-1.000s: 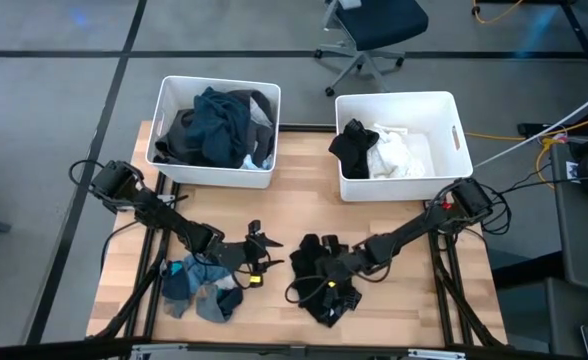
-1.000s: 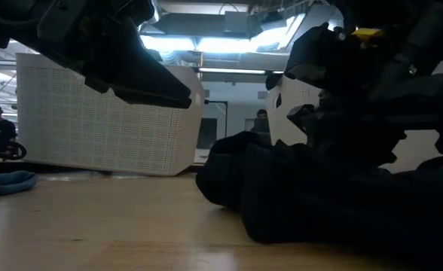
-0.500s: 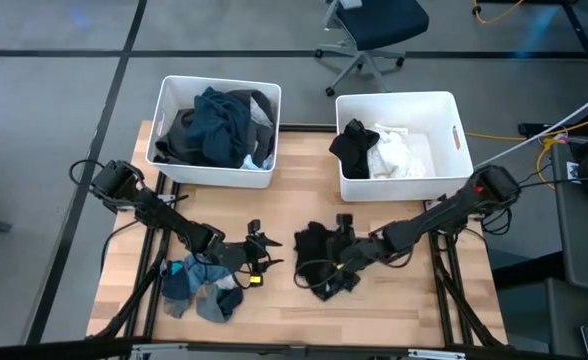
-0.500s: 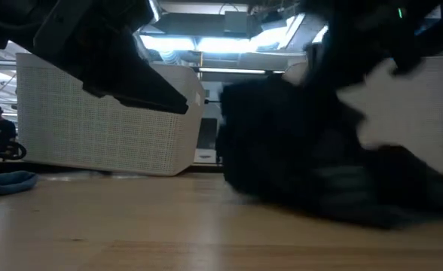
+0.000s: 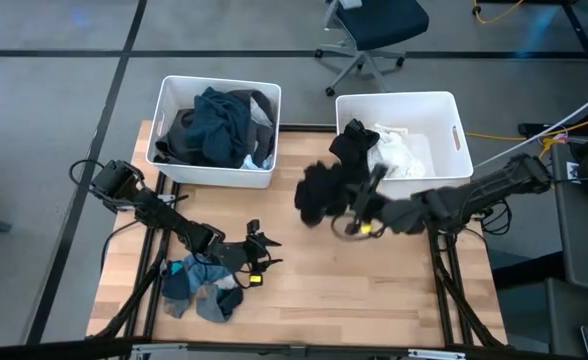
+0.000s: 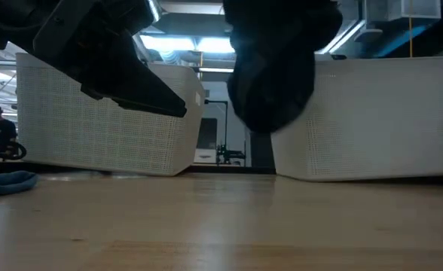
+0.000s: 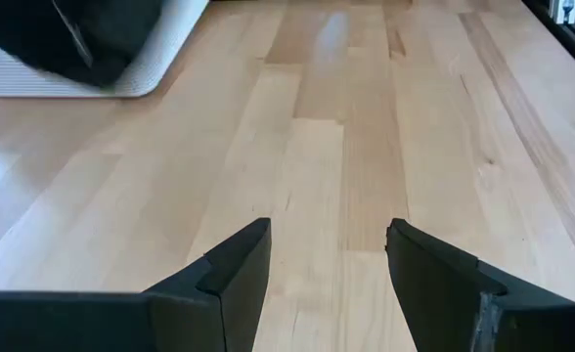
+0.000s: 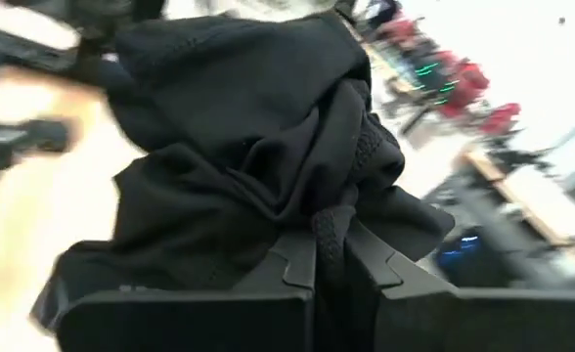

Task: Sort clothes
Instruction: Put the black boxer into the right white laundry bin

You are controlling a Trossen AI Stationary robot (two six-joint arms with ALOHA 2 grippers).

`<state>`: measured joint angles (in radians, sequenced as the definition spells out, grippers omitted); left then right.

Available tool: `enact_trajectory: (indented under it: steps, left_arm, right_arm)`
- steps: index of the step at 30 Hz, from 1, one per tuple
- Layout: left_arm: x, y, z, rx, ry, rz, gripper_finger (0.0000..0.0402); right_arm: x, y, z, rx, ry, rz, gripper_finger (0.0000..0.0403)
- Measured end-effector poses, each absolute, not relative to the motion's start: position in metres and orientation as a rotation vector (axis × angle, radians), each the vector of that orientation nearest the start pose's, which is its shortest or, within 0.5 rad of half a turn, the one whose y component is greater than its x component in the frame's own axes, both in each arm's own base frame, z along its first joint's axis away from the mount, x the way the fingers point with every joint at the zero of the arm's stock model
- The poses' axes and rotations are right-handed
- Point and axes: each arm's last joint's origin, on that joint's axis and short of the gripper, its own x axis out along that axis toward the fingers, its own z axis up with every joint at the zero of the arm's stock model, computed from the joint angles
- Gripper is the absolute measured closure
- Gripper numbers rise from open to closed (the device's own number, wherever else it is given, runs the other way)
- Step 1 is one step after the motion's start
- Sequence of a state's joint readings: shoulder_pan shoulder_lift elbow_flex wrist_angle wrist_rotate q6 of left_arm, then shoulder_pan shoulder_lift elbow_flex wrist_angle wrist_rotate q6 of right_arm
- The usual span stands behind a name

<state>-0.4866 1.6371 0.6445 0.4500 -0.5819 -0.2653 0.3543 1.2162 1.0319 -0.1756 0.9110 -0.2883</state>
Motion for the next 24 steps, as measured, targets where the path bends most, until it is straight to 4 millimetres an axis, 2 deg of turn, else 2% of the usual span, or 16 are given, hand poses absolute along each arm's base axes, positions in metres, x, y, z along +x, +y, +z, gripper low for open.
enact_trajectory:
  steps: [5, 10, 14, 18, 24]
  left_arm:
    - [0.273, -0.126, 0.147, 0.018, 0.454, 0.154, 0.021]
    - [0.272, -0.126, 0.146, 0.008, 0.459, 0.158, 0.021]
    - [0.271, -0.125, 0.143, 0.01, 0.486, 0.165, 0.021]
    - [0.27, -0.125, 0.143, 0.003, 0.495, 0.171, 0.021]
    - [0.27, -0.125, 0.143, 0.002, 0.494, 0.171, 0.021]
  right_arm:
    - [0.244, 0.042, 0.372, -0.613, 0.374, -0.673, 0.0386]
    - [0.233, 0.01, 0.411, -0.656, 0.384, -0.854, 0.038]
    - [0.219, -0.008, 0.433, -0.708, 0.441, -1.011, 0.0381]
    - [0.207, -0.02, 0.435, -0.736, 0.528, -1.086, 0.038]
    - [0.189, -0.039, 0.408, -0.586, 0.659, -1.056, 0.0382]
